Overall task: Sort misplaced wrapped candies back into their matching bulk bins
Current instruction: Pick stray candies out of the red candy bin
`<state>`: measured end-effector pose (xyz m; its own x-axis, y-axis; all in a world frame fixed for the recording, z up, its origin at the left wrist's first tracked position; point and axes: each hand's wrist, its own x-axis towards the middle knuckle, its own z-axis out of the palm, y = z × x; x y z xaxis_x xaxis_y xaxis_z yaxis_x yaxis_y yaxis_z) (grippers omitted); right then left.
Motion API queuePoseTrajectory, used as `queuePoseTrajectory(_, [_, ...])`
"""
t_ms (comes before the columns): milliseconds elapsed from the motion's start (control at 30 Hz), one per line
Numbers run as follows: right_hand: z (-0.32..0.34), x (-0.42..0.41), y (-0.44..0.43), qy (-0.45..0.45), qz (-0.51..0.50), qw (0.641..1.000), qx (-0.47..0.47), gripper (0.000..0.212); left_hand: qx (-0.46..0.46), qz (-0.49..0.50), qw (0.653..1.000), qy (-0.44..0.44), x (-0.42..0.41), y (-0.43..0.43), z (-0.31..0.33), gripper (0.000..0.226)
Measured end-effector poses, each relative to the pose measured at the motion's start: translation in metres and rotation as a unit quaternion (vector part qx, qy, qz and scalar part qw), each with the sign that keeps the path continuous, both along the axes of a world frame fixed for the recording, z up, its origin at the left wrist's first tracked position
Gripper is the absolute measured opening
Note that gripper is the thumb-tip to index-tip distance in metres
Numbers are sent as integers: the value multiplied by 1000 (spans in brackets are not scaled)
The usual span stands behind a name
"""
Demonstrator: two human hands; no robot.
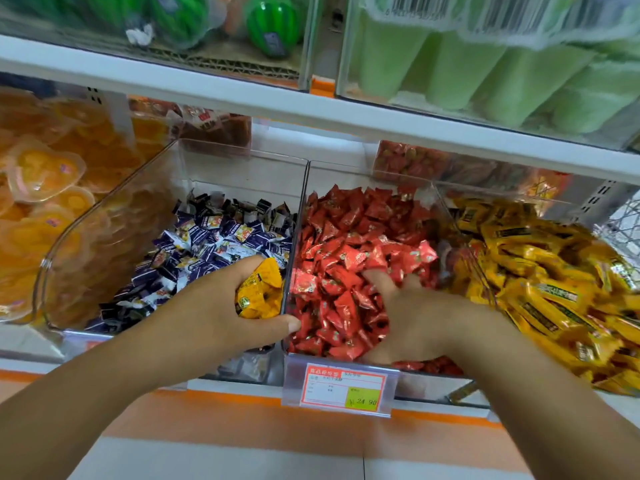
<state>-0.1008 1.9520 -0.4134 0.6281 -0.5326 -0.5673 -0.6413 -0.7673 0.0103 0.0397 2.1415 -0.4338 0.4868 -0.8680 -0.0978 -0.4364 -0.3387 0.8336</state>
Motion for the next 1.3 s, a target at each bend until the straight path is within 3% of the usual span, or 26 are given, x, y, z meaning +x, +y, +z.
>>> queuePoseTrajectory(100, [-27,9,0,-15,-22,999,26,124,3,10,1000,12,-2,0,0,59])
queuePoseTrajectory(167, [-35,9,-4,-65,-49,997,13,114,9,13,1000,6,-3,0,-1,84])
queuePoseTrajectory(233, [-39,8,-7,-124,-73,989,25,99,14,23,1000,5,-4,0,1,95])
queuePoseTrajectory(367, [-36,8,-12,-235,-128,960,85,82,1,30,1000,6,-4,-1,1,52])
queuePoseTrajectory(500, [-17,11,-16,-384,-208,882,176,57,10,22,1000,2,-4,-1,3,67])
queuePoseTrajectory(567, [-3,16,-20,-450,-216,846,186,39,14,17,1000,3,-1,-2,1,49])
queuePoseTrajectory(633, [11,24,-25,-485,-220,825,191,43,9,2,1000,11,0,0,0,48])
queuePoseTrajectory(733, [21,38,-27,-469,-193,835,212,67,6,8,1000,7,-1,-1,3,41])
queuePoseTrajectory(833, [30,38,-19,-428,-102,874,205,64,12,11,1000,11,-1,-1,3,36])
queuePoseTrajectory(900, [42,28,-16,-393,-43,909,133,67,20,32,999,20,2,-2,0,53])
queuePoseTrajectory(967, [52,10,-15,-342,6,939,43,45,31,45,998,10,6,-1,-3,79])
queuePoseTrajectory(1033, [52,-5,-14,-250,27,967,33,19,39,37,999,6,6,0,-4,92])
queuePoseTrajectory(1067, [48,-11,-12,-181,30,982,45,18,37,33,999,9,6,1,-5,93])
queuePoseTrajectory(1167, [25,-18,-3,-25,72,995,58,42,44,30,998,15,7,2,-5,96])
queuePoseTrajectory(1300, [-6,-11,0,-80,87,992,36,23,41,30,999,17,4,3,-3,98])
